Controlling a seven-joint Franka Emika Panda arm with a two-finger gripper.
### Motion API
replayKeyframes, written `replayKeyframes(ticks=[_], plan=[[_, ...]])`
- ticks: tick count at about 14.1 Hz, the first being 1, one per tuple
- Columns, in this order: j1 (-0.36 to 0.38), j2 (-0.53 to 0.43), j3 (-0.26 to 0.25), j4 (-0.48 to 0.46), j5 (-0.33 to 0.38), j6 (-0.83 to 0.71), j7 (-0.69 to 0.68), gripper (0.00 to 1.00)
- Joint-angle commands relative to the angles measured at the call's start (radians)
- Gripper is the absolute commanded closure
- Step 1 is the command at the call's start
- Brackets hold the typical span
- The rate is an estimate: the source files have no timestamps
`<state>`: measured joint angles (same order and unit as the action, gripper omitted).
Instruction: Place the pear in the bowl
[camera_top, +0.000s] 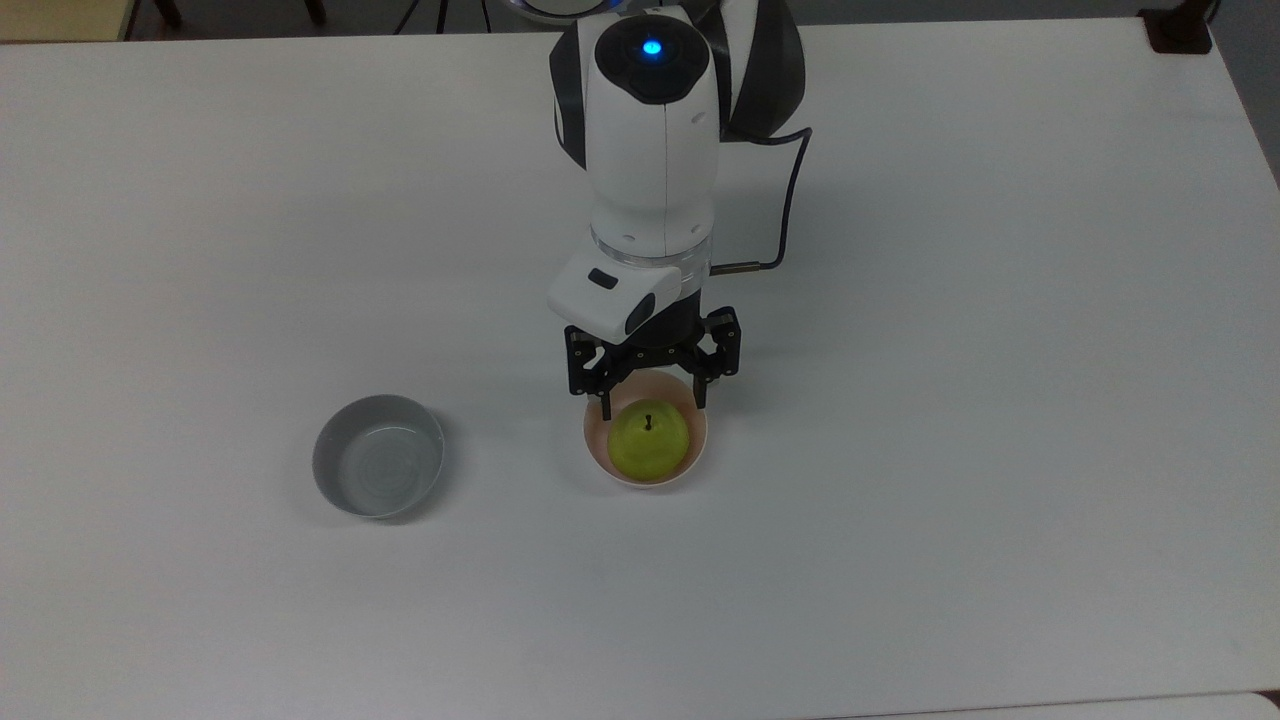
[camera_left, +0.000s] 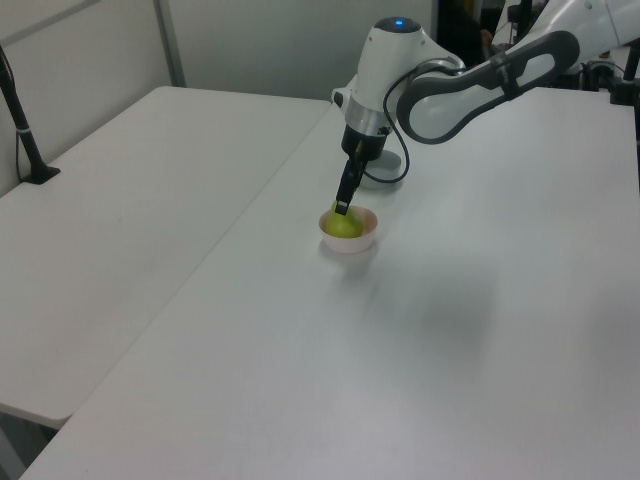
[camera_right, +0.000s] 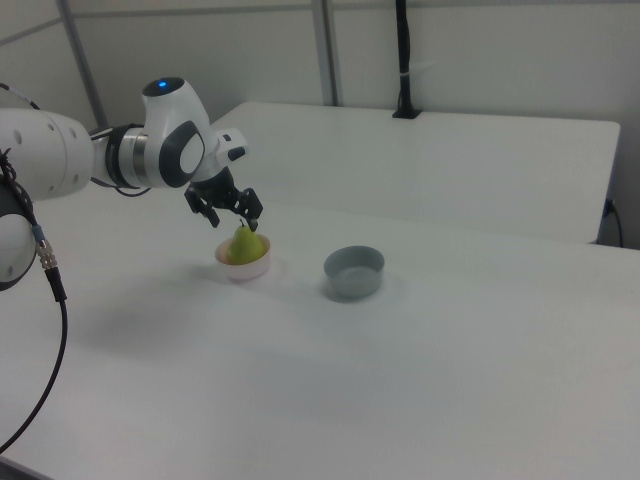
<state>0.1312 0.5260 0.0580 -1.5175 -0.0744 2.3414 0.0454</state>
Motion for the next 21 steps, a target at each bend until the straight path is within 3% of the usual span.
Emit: replayKeyframes(ticks=[1, 5, 8, 12, 21], plan=[[0.005, -0.056, -0.006, 0.003, -0.011, -0.084, 0.025, 0.00], [-0.015, -0.168, -0.015, 0.000, -0.016, -0.339, 0.021, 0.00], [-0.061, -0.315, -0.015, -0.030, -0.016, -0.551, -0.002, 0.00], [-0.120, -0.470, -0.012, -0.085, -0.002, -0.669, -0.059, 0.00], [-0.119, -0.503, -0.021, -0.076, 0.005, -0.705, -0.058, 0.00]])
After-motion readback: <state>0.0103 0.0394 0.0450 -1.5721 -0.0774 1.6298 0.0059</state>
